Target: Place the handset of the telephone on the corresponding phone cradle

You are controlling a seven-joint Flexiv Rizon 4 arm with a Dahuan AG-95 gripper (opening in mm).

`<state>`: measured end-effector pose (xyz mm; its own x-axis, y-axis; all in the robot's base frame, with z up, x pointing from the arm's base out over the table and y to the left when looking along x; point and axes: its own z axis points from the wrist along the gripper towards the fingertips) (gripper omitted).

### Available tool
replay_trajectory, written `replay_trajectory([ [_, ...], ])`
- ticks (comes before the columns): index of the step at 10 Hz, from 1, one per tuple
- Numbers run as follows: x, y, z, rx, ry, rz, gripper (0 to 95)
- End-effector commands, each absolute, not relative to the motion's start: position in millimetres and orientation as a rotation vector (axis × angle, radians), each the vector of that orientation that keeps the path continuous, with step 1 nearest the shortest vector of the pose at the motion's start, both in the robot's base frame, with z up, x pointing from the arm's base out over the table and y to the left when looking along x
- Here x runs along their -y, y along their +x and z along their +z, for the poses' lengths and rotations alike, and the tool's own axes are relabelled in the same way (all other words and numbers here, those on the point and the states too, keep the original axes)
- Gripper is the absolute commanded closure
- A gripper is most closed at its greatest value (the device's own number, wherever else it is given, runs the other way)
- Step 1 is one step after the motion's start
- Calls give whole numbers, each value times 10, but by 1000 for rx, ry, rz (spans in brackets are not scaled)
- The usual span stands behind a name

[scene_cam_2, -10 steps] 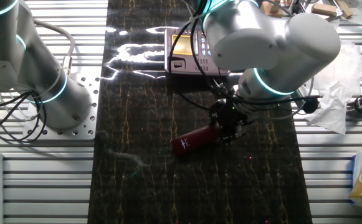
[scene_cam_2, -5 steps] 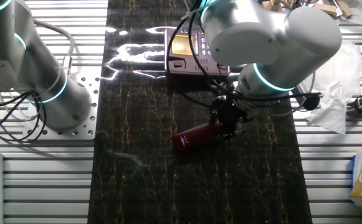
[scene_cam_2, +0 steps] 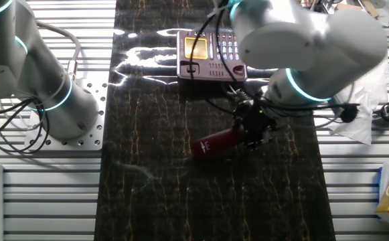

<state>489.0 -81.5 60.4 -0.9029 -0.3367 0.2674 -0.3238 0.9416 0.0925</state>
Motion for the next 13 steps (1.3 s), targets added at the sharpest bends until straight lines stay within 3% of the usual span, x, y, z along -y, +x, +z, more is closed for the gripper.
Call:
replay_trajectory([
  [1, 738, 5032, 745, 2826, 434, -65, 950],
  [5, 577, 5267, 956, 2850, 297, -144, 950],
  [13, 298, 5314, 969, 2894, 70, -266, 950],
])
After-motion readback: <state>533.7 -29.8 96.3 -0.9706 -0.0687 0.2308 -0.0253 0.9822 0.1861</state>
